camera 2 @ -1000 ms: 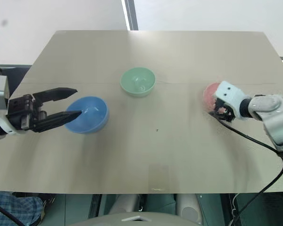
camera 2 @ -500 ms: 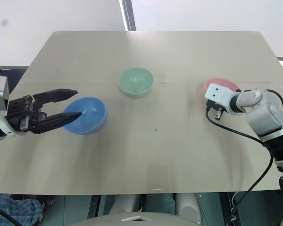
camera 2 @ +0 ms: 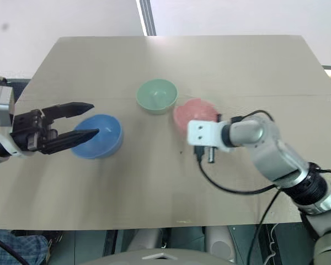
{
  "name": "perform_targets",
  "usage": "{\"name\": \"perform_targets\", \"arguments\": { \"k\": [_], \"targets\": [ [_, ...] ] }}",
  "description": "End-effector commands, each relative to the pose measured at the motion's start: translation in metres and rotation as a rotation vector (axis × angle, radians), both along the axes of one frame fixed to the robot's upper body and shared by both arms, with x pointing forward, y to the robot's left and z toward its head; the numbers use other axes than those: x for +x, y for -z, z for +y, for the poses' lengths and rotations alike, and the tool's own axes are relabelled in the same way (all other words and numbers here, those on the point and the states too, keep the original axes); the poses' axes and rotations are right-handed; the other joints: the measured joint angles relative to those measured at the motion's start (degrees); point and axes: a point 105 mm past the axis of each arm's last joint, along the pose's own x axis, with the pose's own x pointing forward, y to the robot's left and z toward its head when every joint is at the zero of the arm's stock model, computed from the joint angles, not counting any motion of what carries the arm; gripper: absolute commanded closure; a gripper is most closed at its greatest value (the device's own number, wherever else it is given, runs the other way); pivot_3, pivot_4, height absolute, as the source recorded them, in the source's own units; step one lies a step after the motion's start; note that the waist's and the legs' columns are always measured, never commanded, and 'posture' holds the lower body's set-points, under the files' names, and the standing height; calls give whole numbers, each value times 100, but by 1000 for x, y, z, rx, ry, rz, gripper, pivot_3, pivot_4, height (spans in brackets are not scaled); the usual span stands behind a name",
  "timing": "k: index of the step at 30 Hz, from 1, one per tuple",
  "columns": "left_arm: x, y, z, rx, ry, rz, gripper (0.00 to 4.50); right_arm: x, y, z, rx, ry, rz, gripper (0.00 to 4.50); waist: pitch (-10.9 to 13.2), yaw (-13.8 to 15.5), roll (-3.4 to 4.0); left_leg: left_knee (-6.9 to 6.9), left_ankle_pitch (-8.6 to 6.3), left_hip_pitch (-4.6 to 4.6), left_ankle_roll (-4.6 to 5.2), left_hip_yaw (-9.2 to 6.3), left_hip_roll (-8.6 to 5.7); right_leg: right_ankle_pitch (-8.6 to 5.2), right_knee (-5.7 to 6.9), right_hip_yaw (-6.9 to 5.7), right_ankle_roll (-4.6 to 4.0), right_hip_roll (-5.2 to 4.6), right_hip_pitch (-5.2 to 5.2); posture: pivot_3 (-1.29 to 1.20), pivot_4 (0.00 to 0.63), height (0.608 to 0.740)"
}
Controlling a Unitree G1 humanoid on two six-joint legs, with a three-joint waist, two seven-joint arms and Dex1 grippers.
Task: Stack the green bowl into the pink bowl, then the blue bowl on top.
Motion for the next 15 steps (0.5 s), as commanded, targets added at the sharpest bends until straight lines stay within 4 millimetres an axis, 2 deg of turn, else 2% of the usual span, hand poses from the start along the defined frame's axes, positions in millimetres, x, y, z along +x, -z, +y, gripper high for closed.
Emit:
{"name": "perform_targets", "arguments": {
  "k": [1,5,9,12,15],
  "targets": [
    [-1,-8,0,25,7,-32,836,-17,-6,22,15,-84,-54,4414,-1,4,-1,1,0,-1,0,-4,-2,0,0,-4,0,-1,0,0,150,740],
    [-2,-8,1,30,6,-27,836,-17,-9,27,11,-100,-87,4414,0,-13,-1,0,0,-2,-1,-6,-2,0,1,-7,0,0,-1,0,150,740],
    [-3,-9,3,31,4,-19,836,-21,-9,29,7,-109,-61,2737,0,-26,-1,0,1,1,-1,-4,-3,0,3,-5,0,3,-1,0,150,740],
    [-2,-9,3,33,2,-13,836,-19,-10,30,19,-93,-66,1042,0,-25,0,-2,1,0,-1,-4,-3,0,3,-6,0,5,-2,0,150,740],
    [-1,-9,2,34,2,-10,836,-19,-9,27,25,-78,-38,931,0,-24,0,-1,1,1,-1,-3,-3,0,3,-5,0,3,-2,0,150,740]
  ]
}}
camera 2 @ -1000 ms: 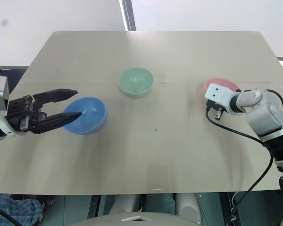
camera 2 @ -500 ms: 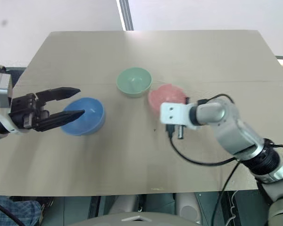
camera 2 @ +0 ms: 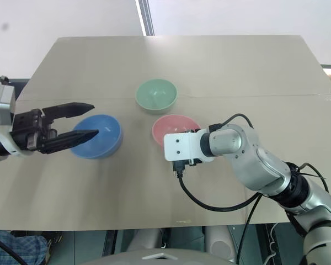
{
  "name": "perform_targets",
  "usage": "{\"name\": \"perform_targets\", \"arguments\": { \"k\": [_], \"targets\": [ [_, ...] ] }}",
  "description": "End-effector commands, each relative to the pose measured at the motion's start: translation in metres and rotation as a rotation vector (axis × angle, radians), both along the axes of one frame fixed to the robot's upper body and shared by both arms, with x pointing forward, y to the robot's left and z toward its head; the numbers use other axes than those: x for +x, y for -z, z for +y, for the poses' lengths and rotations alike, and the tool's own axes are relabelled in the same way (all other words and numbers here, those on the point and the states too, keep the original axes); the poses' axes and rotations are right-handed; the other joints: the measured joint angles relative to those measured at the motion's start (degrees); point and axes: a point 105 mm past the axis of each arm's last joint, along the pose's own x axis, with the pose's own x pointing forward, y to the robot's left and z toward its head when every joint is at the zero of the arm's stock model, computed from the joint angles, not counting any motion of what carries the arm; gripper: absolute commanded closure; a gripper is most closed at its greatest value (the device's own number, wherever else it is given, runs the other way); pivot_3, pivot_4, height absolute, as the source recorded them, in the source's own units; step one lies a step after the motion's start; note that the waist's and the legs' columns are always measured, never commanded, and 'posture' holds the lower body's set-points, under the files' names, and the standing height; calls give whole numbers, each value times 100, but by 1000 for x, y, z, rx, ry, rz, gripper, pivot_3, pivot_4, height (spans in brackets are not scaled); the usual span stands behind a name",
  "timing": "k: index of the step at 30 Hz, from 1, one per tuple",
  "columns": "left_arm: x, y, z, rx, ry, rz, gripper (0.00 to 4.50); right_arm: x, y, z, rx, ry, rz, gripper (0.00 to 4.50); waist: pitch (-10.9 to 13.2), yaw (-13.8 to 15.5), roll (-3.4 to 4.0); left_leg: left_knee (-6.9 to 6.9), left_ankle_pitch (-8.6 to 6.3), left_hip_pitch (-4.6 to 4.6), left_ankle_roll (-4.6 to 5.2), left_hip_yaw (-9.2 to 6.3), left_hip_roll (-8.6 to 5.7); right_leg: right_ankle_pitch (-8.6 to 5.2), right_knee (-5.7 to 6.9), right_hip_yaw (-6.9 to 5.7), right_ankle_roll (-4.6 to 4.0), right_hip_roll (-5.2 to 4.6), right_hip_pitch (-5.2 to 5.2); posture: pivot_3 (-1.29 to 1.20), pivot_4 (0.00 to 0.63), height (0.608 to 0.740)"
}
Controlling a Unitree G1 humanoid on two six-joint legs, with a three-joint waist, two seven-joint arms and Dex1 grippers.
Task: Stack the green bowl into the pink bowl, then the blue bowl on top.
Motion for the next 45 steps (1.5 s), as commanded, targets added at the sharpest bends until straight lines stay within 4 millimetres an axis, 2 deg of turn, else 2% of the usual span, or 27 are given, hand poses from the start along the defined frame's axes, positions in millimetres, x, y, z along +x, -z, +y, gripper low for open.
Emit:
{"name": "perform_targets", "arguments": {
  "k": [1,5,7,9,11,14,18,23,26,32,36,45],
  "targets": [
    [-1,-9,1,14,-4,-34,836,-6,-10,1,29,-15,-8,931,0,1,0,0,0,0,0,0,0,0,0,0,0,0,0,0,150,740],
    [0,-8,2,16,-5,-31,836,-6,-26,-7,75,7,60,931,0,2,0,0,0,0,0,-1,1,0,0,-1,0,0,0,0,150,740],
    [0,-8,2,18,-6,-31,836,0,-46,-10,135,31,90,931,1,-4,1,0,0,0,0,-1,1,0,0,0,0,-1,0,0,150,740],
    [1,-8,3,17,-6,-32,836,13,-71,-10,207,65,78,931,2,-20,3,1,0,0,0,2,1,0,4,3,0,0,-1,0,150,740],
    [2,-8,3,16,-6,-33,836,26,-87,-5,262,87,53,931,1,-15,2,0,0,6,-1,3,1,0,8,4,0,3,-1,0,150,740],
    [3,-5,3,13,-6,-33,836,50,-99,4,313,138,-21,931,0,-13,1,-3,1,7,-1,1,2,0,6,2,-1,4,0,0,150,740],
    [4,-3,4,9,-8,-36,836,74,-96,18,323,170,-59,931,0,-38,1,-1,1,3,-1,9,-4,0,7,6,0,-6,-6,0,150,740],
    [5,1,7,13,-10,-38,836,106,-83,30,278,224,-134,931,0,-137,1,-2,1,-7,-2,7,-5,0,8,-3,-1,-6,-19,0,150,740],
    [6,1,7,13,-9,-42,836,117,-78,36,249,231,-170,931,0,-179,1,-1,1,-9,-2,9,-6,0,8,-3,-1,-8,-23,0,150,740],
    [5,3,11,16,-9,-45,836,118,-70,53,203,156,-207,931,0,-329,2,0,2,-13,-3,8,-3,0,14,-5,-1,-9,-29,0,150,740],
    [5,3,13,19,-10,-47,836,106,-63,71,174,66,-222,931,1,-352,2,-1,2,-12,-3,8,-1,0,21,-5,-1,-8,-34,0,150,740],
    [5,4,17,24,-10,-48,836,96,-50,88,150,-9,-230,931,1,-366,2,11,2,-10,-4,8,-3,0,49,-5,-1,-11,-40,0,150,740]
  ]
}}
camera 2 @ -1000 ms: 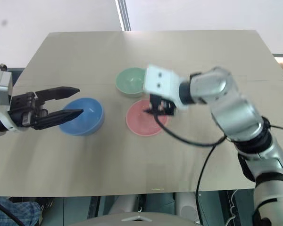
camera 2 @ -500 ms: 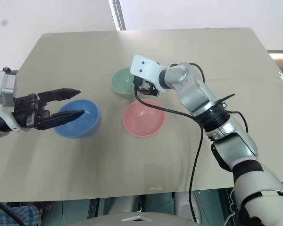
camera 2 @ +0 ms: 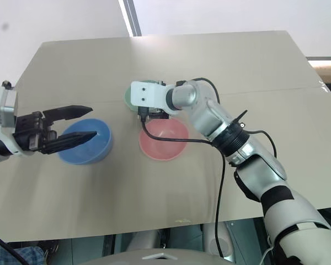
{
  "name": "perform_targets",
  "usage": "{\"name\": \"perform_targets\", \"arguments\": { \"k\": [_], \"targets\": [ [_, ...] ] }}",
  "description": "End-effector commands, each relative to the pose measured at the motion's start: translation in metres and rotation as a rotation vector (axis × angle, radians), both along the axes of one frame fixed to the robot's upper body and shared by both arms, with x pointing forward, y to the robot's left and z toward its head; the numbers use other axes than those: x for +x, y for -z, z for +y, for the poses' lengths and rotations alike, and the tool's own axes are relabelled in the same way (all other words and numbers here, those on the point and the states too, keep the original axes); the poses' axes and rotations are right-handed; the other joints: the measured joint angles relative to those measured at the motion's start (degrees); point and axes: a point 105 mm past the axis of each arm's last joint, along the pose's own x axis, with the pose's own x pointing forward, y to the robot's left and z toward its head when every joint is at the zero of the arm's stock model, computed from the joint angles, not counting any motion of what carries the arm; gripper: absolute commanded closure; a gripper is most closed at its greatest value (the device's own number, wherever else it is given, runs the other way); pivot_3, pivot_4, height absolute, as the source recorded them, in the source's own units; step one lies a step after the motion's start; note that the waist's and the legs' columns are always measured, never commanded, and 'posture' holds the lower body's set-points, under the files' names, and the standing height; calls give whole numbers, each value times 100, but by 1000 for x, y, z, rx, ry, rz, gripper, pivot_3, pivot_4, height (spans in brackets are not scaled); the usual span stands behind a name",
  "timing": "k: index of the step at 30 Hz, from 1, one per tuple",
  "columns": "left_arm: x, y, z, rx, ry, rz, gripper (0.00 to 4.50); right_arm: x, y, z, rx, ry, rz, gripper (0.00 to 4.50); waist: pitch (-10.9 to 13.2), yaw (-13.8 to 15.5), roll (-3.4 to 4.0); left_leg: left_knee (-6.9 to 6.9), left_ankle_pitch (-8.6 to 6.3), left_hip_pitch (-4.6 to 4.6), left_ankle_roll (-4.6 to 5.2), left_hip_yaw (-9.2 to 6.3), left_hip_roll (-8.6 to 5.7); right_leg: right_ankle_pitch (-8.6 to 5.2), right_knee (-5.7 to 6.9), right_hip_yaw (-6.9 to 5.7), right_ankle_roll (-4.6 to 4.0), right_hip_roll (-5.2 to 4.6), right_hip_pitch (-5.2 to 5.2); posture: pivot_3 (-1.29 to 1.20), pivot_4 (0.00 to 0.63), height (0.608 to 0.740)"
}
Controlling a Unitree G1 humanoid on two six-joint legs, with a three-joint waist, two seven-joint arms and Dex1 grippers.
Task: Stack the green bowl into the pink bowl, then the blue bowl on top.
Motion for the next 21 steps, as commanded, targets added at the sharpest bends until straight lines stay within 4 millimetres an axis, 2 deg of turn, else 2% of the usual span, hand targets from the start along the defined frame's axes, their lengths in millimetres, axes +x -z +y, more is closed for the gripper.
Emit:
{"name": "perform_targets", "arguments": {
  "k": [1,5,9,12,16,18,21],
  "targets": [
    [-3,-8,3,15,0,-45,836,-5,-6,7,18,-33,-26,931,0,1,0,0,0,0,0,0,0,0,2,0,0,0,-1,0,150,740],
    [-4,-8,4,14,0,-44,836,-10,-16,7,101,-43,28,931,0,-2,0,2,1,0,-1,6,0,0,23,1,0,-3,-14,0,150,740],
    [-6,-8,7,16,-14,-44,836,-30,-47,-2,356,-132,188,931,0,7,0,2,1,-2,-2,8,2,0,30,2,-1,-4,-22,0,150,740],
    [-7,-6,8,16,-18,-40,836,-40,-62,-27,477,-124,264,931,0,38,0,2,1,-6,-1,6,2,0,29,-1,-1,-8,-23,0,150,740],
    [-7,-5,8,14,-23,-38,836,-60,-77,-61,630,-141,243,931,0,100,0,2,1,-5,-1,5,1,0,29,-5,-1,-10,-22,0,150,740],
    [-6,-4,10,15,-25,-38,836,-74,-73,-87,662,-125,249,931,0,145,-1,1,1,-6,-1,4,1,0,29,-6,-1,-11,-22,0,150,740],
    [-5,-3,11,17,-25,-37,836,-82,-55,-129,632,-27,274,931,0,201,-1,2,0,-6,-1,11,-4,0,27,-2,-1,-14,-21,0,150,740]
  ]
}}
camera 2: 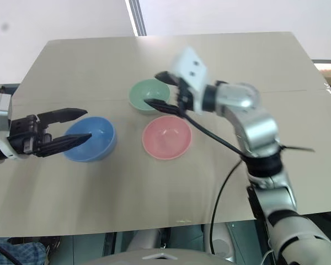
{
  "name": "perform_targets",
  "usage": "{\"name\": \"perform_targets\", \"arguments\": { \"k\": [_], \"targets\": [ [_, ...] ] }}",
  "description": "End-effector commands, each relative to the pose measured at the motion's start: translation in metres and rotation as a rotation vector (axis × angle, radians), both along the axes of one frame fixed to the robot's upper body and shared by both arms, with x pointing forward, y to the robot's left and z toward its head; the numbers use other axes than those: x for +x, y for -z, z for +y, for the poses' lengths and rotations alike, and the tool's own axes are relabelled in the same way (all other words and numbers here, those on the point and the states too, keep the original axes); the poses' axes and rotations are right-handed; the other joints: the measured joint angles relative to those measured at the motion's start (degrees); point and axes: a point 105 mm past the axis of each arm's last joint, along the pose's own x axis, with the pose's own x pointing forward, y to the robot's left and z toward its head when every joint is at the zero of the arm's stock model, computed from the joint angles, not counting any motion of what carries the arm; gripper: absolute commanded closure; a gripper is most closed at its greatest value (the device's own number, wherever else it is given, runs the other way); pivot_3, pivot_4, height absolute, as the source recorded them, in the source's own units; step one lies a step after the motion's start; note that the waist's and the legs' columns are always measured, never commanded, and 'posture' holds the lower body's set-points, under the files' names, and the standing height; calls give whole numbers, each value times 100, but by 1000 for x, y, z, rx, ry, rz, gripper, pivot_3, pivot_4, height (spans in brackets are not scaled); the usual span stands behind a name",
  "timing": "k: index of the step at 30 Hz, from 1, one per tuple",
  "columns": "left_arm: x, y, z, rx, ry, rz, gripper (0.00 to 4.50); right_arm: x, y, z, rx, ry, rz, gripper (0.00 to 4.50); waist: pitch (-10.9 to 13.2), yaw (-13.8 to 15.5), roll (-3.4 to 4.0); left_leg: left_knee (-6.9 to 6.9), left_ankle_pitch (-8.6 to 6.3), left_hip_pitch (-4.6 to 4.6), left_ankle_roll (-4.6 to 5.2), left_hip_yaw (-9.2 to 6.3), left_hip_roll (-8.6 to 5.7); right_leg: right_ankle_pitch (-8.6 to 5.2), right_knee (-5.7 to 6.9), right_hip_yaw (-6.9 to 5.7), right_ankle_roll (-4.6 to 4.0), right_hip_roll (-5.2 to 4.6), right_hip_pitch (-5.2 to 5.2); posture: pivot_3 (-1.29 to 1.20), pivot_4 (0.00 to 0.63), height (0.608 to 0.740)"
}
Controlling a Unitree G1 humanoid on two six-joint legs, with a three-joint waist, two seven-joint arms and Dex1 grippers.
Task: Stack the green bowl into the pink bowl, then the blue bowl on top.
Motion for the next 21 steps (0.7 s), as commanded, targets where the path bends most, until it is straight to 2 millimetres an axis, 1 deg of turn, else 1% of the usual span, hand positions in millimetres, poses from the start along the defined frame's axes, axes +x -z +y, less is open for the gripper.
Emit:
{"name": "perform_targets", "arguments": {
  "k": [1,2,3,6,8,10,13,15,16,18,21],
  "targets": [
    [-1,-6,3,14,-1,-39,836,-19,-1,-41,-18,49,-21,931,0,50,0,0,0,1,0,5,-1,0,-1,3,0,0,0,0,150,740],
    [0,-6,3,14,-1,-39,836,-21,3,-55,-36,80,-7,931,0,63,0,0,0,2,1,6,-1,0,-1,3,0,0,1,0,150,740],
    [0,-6,3,14,-1,-40,836,-23,5,-64,-48,99,2,931,0,66,0,-1,0,2,1,10,-2,0,-2,4,0,1,1,0,150,740],
    [3,-4,4,21,-5,-39,836,-32,12,-97,-79,163,39,931,1,66,1,-1,0,17,1,34,0,0,9,22,0,11,1,0,150,740],
    [12,1,8,63,-41,-41,836,-46,16,-115,-112,169,78,931,0,104,1,-4,-1,33,2,38,3,0,8,24,0,14,13,0,150,740],
    [26,5,14,95,-103,-49,836,-56,18,-126,-136,173,110,931,1,159,1,-4,-1,40,4,43,2,0,6,27,0,15,22,0,150,740],
    [53,10,23,168,-220,-58,836,-67,11,-133,-117,163,130,931,0,193,-1,-1,-2,53,5,53,2,1,9,34,1,21,31,0,150,740],
    [75,14,29,267,-315,-117,836,-75,-1,-131,-60,127,121,931,-1,231,-2,1,-1,54,4,48,1,1,12,30,1,20,34,0,150,740],
    [85,16,29,325,-331,-137,836,-80,-7,-129,-30,107,118,931,-1,248,-3,3,-1,53,4,44,0,1,11,23,0,20,35,0,150,740],
    [99,16,19,395,-291,-180,836,-86,-16,-124,21,73,106,931,-2,260,-5,4,-1,50,3,44,-1,3,11,20,-2,20,35,0,150,740],
    [115,16,1,463,-217,-234,836,-92,-18,-120,29,45,114,931,-3,267,-8,9,-1,42,4,41,-5,3,6,20,-2,17,34,0,150,740]
  ]
}}
